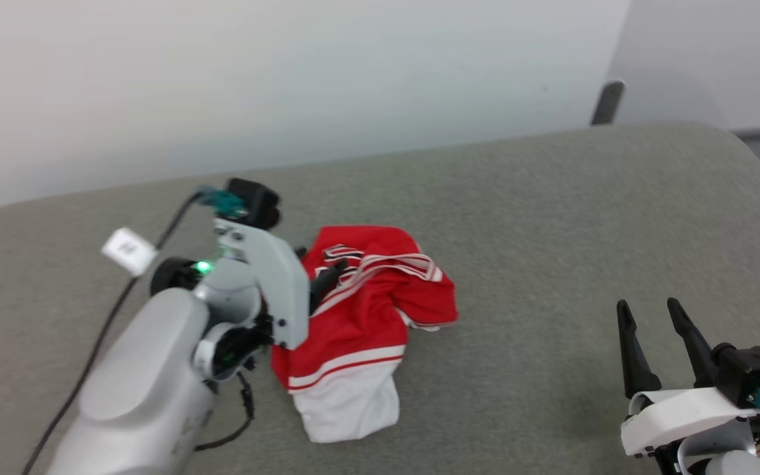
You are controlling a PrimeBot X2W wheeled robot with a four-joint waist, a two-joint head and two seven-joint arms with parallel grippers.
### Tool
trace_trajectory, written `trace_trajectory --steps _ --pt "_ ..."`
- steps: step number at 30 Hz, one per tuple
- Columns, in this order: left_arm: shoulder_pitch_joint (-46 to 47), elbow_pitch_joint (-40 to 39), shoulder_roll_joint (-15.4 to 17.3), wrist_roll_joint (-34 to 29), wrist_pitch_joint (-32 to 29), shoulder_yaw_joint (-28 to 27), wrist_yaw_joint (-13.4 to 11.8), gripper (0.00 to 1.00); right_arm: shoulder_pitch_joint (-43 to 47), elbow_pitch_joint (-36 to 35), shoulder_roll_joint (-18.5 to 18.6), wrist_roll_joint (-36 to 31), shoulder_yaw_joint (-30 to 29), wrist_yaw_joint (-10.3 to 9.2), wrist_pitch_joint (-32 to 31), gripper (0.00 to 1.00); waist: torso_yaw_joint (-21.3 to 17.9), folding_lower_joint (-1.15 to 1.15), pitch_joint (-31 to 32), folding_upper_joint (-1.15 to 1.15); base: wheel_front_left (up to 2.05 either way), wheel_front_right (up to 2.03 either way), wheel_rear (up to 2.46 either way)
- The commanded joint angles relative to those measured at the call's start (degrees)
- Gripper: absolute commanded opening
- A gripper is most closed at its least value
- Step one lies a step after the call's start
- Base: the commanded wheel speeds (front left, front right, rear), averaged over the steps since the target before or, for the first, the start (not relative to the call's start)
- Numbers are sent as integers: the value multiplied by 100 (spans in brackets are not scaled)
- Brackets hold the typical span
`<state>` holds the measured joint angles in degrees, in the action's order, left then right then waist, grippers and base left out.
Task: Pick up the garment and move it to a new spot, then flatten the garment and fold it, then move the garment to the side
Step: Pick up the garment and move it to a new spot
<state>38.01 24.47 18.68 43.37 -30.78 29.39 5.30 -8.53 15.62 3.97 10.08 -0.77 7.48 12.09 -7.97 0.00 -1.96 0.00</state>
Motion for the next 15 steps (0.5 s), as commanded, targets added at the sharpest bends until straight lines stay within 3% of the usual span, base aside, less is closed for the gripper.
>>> trace_trajectory --steps 1,15 --pt "-101 -91 56 12 144 -79 -1 100 68 -31 45 -11 22 3 -4 100 295 0 259 0 0 0 0" --pt "-1403 -869 838 -390 2672 -918 -133 100 375 -63 210 26 -37 3 -25 100 982 0 639 0 0 0 0"
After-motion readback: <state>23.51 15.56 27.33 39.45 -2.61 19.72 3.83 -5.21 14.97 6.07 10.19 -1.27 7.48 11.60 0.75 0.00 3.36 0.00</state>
